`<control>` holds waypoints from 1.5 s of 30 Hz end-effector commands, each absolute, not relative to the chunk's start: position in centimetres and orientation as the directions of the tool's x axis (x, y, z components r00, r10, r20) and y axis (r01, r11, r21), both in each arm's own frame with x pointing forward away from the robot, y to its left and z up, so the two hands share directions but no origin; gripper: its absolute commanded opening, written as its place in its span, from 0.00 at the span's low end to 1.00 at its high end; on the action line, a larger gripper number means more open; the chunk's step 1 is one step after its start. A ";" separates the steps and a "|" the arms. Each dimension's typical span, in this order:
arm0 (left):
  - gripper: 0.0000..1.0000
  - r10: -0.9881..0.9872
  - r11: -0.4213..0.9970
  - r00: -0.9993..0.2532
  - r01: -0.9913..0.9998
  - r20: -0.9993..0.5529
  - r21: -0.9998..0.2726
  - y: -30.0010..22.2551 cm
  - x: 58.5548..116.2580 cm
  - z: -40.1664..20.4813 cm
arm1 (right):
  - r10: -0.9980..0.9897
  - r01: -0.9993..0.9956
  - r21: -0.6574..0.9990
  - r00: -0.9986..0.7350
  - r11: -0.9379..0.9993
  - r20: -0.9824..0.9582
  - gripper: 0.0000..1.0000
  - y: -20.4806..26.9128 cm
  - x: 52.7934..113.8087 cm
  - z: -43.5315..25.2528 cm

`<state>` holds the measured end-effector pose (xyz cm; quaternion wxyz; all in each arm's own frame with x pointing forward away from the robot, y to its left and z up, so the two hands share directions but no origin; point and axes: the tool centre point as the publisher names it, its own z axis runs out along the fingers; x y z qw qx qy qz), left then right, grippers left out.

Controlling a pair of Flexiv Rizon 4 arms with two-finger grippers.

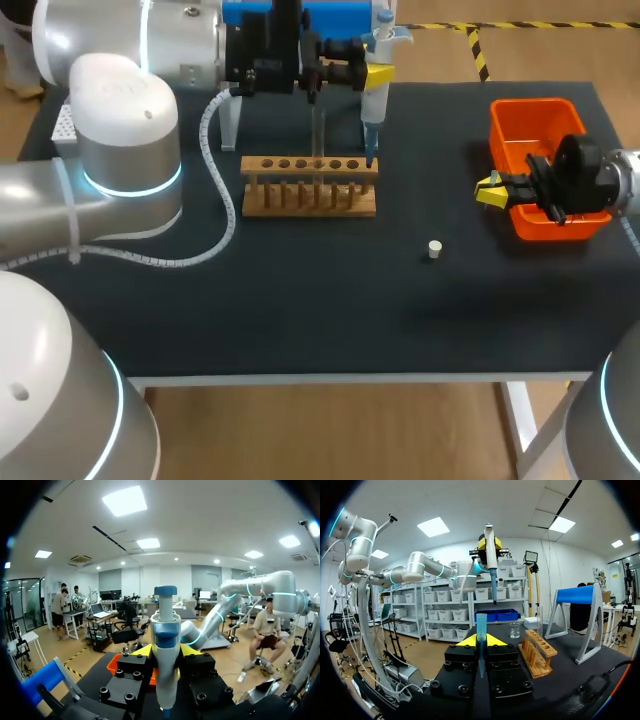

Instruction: Invert the test tube, pick up the pipette, mount the tip to pipette, aspirate from beaker and dispense into the tube, eject the tip, return the pipette, and cap with the stopper.

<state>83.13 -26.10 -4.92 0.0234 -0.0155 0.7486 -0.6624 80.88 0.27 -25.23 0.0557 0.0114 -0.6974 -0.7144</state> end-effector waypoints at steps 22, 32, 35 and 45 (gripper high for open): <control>0.00 -0.056 0.119 -0.998 0.009 -0.016 -0.993 -26.2 83.1 -4.9 | -0.097 0.063 0.998 -0.993 -0.020 0.061 0.00 0.2 80.9 -25.2; 0.00 -0.056 0.119 -0.998 0.009 -0.016 -0.993 -26.2 83.1 -4.9 | -0.139 0.034 0.999 -0.990 0.035 0.039 0.00 4.4 82.0 -24.7; 0.00 -0.056 0.119 -0.998 0.009 -0.016 -0.993 -26.2 83.1 -4.9 | -0.150 0.025 0.999 -0.988 0.039 0.031 0.00 5.7 82.3 -24.5; 0.00 -0.056 0.119 -0.998 0.009 -0.016 -0.993 -26.2 83.1 -4.9 | -0.190 0.008 0.999 -0.982 0.034 0.014 0.00 9.7 82.0 -25.0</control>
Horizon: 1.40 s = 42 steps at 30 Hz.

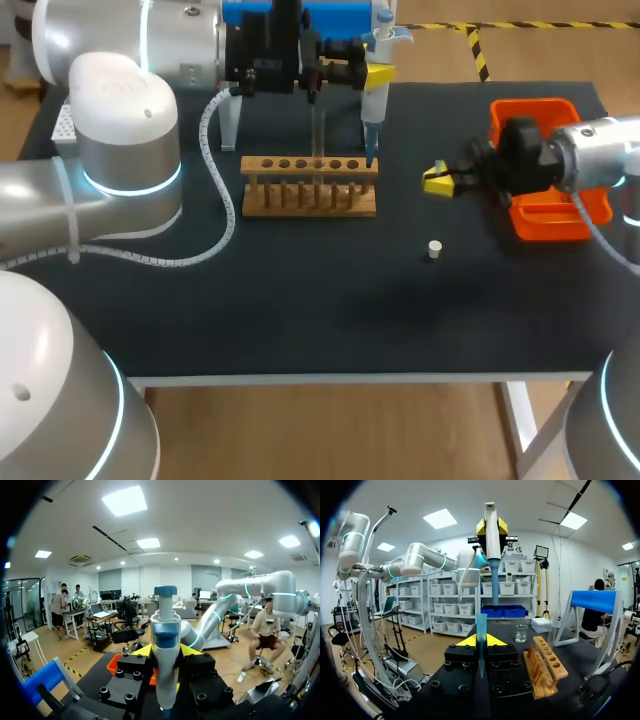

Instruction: Invert the test tube, pick up the pipette, mount the tip to pipette, aspirate from beaker and dispense into the tube, eject the tip, return the pipette, and cap with the stopper.

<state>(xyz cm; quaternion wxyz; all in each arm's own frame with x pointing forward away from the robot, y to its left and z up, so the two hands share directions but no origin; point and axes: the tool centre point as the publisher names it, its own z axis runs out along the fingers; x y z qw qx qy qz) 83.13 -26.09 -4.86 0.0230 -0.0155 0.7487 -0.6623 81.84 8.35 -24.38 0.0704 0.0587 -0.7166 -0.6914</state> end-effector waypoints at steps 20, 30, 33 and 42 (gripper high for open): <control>0.00 -0.056 0.119 -0.998 0.009 -0.016 -0.993 -26.2 83.1 -4.9 | -0.221 -0.032 0.999 -0.975 0.022 -0.027 0.00 14.1 82.7 -26.4; 0.00 -0.056 0.119 -0.998 0.009 -0.016 -0.993 -26.2 83.1 -4.9 | -0.224 -0.048 0.999 -0.974 0.022 -0.042 0.00 16.4 84.1 -27.0; 0.00 -0.056 0.119 -0.998 0.009 -0.016 -0.993 -26.2 83.1 -4.9 | -0.227 -0.051 0.999 -0.973 0.018 -0.046 0.00 17.1 84.3 -27.0; 0.00 -0.056 0.119 -0.998 0.009 -0.016 -0.993 -26.2 83.1 -4.9 | -0.228 -0.050 0.999 -0.972 0.001 -0.048 0.00 18.3 84.6 -26.8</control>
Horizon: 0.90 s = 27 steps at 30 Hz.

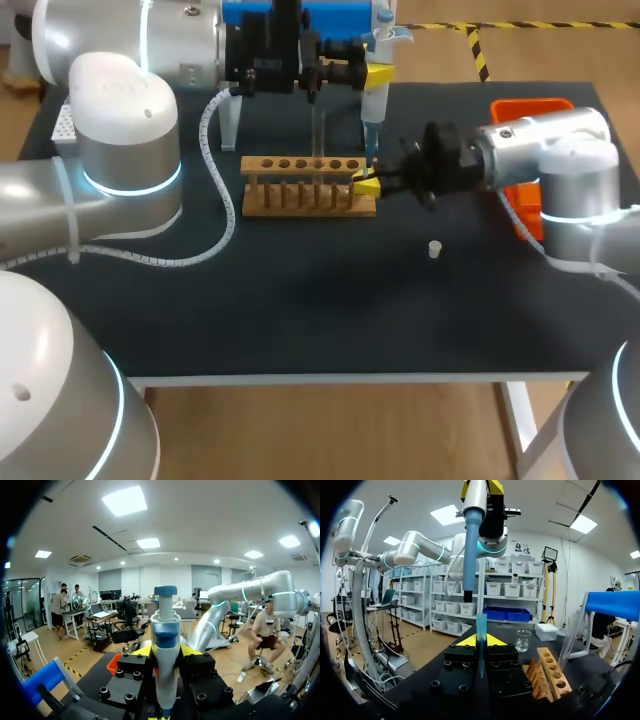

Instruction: Invert the test tube, pick up the pipette, mount the tip to pipette, aspirate from beaker and dispense into the tube, eject the tip, return the pipette, and cap with the stopper.

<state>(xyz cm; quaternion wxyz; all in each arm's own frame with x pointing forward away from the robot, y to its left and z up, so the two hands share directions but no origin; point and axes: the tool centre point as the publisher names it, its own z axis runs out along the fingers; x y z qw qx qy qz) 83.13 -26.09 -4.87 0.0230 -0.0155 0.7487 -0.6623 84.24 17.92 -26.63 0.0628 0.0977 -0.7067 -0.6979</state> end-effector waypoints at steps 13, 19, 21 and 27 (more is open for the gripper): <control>0.00 -0.056 0.119 -0.998 0.009 -0.016 -0.993 -26.2 83.1 -4.9 | -0.224 -0.045 0.999 -0.973 -0.026 -0.050 0.00 18.7 84.5 -25.8; 0.00 -0.056 0.119 -0.998 0.009 -0.016 -0.993 -26.2 83.1 -4.9 | -0.226 -0.044 0.998 -0.973 -0.035 -0.051 0.00 18.5 84.4 -25.3; 0.00 -0.056 0.119 -0.998 0.009 -0.016 -0.993 -26.2 83.1 -4.9 | -0.226 -0.046 0.998 -0.973 -0.039 -0.054 0.00 18.4 84.3 -25.1; 0.00 -0.056 0.119 -0.998 0.009 -0.016 -0.993 -26.2 83.1 -4.9 | -0.231 -0.047 0.998 -0.971 -0.049 -0.057 0.00 18.4 84.2 -24.6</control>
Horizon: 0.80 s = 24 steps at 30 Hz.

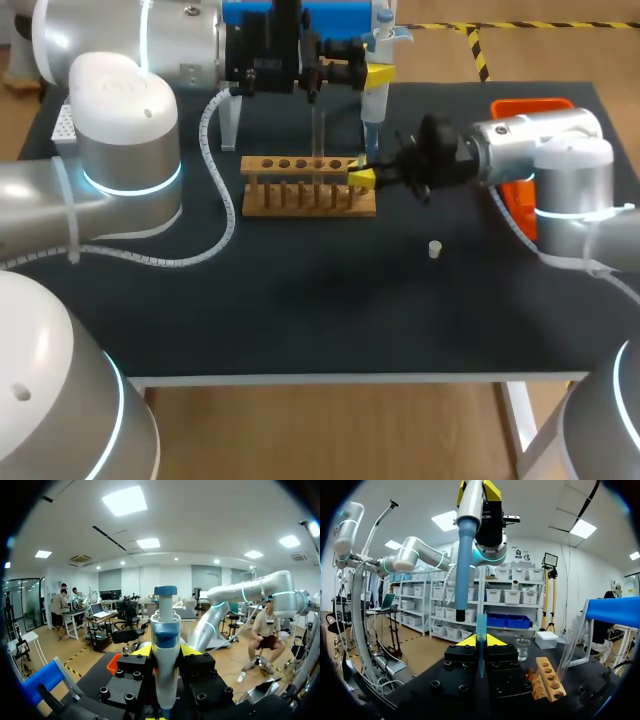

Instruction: Invert the test tube, pick up the pipette, mount the tip to pipette, aspirate from beaker and dispense into the tube, eject the tip, return the pipette, and cap with the stopper.

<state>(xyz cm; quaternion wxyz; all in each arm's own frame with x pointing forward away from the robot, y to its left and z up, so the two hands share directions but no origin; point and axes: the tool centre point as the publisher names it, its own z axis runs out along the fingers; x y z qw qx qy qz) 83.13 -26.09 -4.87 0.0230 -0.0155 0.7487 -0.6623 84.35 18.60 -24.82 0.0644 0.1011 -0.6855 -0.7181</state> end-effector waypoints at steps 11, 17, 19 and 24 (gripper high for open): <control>0.00 -0.056 0.119 -0.998 0.009 -0.016 -0.993 -26.2 83.1 -4.9 | -0.232 -0.046 0.998 -0.971 -0.034 -0.053 0.00 18.3 83.7 -25.9; 0.00 -0.056 0.119 -0.998 0.009 -0.016 -0.993 -26.2 83.1 -4.9 | -0.231 -0.044 0.999 -0.972 -0.030 -0.049 0.00 18.1 83.7 -26.0; 0.00 -0.056 0.119 -0.998 0.009 -0.016 -0.993 -26.2 83.1 -4.9 | -0.230 -0.043 0.999 -0.972 -0.030 -0.049 0.00 18.1 83.7 -25.9; 0.00 -0.056 0.119 -0.998 0.009 -0.016 -0.993 -26.2 83.1 -4.9 | -0.230 -0.045 0.998 -0.972 -0.035 -0.052 0.00 18.0 83.7 -25.5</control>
